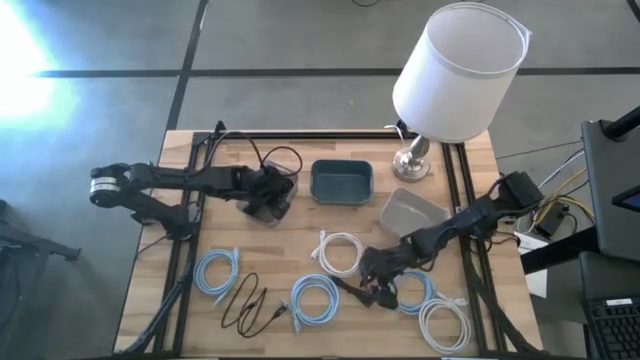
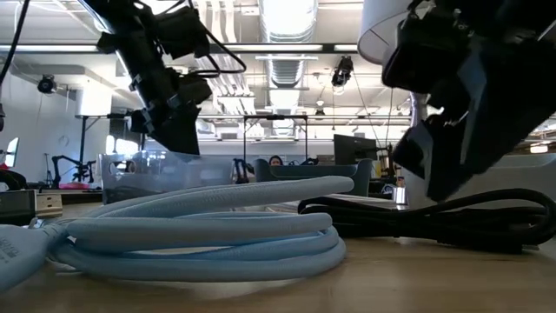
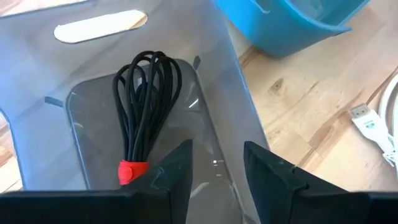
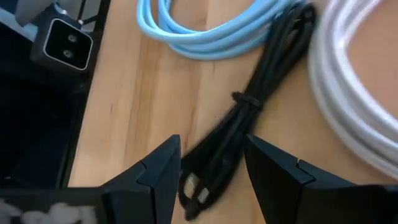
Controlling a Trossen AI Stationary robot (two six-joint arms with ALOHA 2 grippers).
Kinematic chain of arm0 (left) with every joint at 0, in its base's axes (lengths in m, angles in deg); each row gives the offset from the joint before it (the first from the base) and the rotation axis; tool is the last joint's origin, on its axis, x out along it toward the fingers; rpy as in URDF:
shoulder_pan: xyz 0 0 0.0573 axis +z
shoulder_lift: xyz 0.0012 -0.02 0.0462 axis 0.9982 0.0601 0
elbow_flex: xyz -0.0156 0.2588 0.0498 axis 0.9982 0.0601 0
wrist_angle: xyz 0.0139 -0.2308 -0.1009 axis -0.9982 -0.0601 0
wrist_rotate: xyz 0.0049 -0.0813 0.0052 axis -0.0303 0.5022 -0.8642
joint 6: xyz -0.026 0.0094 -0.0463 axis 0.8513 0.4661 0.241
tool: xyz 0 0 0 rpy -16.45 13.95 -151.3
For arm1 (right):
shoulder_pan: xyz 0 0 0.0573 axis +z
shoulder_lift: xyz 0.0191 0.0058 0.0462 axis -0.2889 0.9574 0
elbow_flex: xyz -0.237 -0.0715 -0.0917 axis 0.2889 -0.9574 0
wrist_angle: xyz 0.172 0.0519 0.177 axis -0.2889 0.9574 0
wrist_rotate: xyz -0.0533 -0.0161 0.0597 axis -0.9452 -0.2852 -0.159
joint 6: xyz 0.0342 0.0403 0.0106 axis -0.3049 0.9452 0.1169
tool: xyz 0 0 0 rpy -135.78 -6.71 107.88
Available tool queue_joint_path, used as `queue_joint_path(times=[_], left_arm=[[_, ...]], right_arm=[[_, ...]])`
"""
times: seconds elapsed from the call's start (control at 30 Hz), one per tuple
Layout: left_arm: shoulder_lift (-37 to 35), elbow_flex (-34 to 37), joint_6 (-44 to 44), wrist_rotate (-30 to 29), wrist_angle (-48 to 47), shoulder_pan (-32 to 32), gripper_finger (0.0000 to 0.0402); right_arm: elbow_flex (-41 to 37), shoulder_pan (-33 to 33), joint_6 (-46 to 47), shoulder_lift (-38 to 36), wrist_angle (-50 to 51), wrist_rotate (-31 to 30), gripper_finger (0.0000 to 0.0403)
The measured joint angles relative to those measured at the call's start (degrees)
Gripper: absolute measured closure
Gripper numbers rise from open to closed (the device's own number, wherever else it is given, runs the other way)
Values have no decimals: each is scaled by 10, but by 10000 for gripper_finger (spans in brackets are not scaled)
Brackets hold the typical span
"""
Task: Sort HDMI cables
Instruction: Put the right black HDMI cable into the black bin
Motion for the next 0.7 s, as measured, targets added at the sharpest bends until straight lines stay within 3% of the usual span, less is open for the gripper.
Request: queue_joint_path(times=[0.23,0.47,0.7], left_arm=[[0,0,2,12,-1,-8,257],[0,0,-62,106,73,-37,257],[-1,-39,-141,90,97,-49,257]], right_arm=[[25,2,4,40,-1,-7,232],[26,2,5,43,10,-53,232],[28,2,5,54,34,-65,241]])
